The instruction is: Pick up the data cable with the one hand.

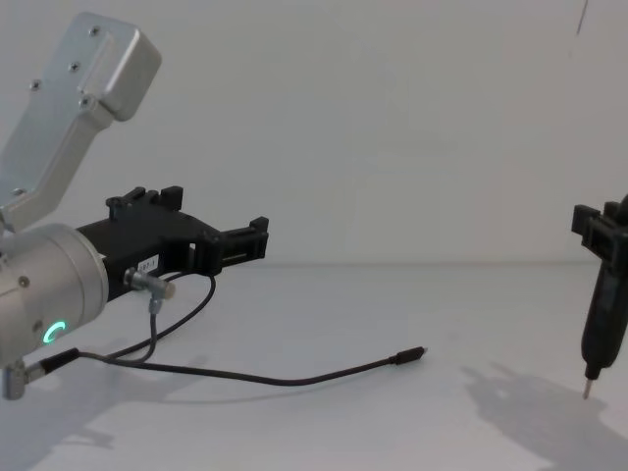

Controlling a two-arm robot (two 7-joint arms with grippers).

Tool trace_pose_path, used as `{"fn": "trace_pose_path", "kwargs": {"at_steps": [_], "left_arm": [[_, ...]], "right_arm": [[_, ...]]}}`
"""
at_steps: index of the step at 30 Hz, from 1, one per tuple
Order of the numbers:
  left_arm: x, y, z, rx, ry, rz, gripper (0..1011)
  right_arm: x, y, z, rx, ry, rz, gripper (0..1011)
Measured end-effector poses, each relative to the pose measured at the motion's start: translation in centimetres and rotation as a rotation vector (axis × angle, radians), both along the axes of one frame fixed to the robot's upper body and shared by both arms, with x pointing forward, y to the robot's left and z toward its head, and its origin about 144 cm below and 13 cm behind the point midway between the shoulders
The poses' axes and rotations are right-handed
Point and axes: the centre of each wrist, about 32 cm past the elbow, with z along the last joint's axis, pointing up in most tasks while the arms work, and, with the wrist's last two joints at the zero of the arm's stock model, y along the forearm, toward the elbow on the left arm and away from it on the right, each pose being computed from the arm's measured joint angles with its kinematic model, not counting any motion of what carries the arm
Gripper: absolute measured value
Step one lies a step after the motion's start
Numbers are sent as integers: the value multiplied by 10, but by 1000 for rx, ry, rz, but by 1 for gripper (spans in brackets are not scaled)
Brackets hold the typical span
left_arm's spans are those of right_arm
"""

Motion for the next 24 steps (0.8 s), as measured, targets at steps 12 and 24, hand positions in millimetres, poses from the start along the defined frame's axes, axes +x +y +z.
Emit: {"fn": "trace_pose_path", "kwargs": {"at_steps": [12,24], "left_arm": [[0,0,0,0,0,0,1001],[5,3,4,18,-5,-47,1001]], "right_arm": [[0,0,0,0,0,0,251],[0,0,0,0,0,0,251]]}}
